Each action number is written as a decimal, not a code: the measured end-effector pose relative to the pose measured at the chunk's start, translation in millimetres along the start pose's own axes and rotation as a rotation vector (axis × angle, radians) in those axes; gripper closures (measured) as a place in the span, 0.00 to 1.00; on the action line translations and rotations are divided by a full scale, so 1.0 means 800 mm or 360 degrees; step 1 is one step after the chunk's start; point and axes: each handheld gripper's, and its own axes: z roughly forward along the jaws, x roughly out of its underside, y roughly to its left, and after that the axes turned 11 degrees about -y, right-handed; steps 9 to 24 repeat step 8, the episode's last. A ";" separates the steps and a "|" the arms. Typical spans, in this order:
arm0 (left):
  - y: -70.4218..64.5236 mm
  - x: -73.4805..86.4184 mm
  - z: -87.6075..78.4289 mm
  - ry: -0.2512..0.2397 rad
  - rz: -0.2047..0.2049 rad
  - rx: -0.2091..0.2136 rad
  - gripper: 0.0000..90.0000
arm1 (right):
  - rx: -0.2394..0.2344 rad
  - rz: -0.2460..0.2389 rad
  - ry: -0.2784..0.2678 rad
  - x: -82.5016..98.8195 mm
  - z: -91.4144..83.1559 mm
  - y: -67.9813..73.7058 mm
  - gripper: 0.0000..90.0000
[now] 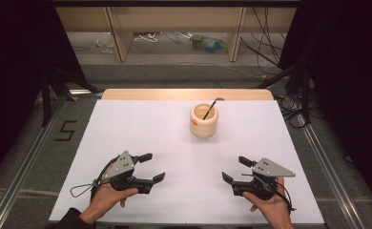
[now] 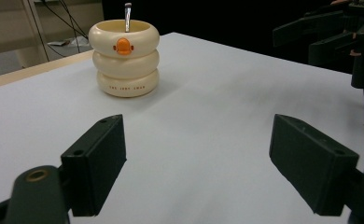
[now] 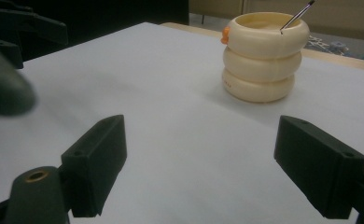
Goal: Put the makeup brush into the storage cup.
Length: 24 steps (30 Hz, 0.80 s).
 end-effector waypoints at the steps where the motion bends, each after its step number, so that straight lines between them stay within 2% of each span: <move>1: 0.000 0.000 0.000 0.0000 0.0004 0.0002 0.21 | -0.0001 0.0001 0.0001 0.000 0.000 0.000 0.20; 24: 0.000 0.000 0.000 -0.0002 0.0008 -0.0001 0.21 | 0.0001 0.0001 0.0000 0.000 0.000 0.000 0.20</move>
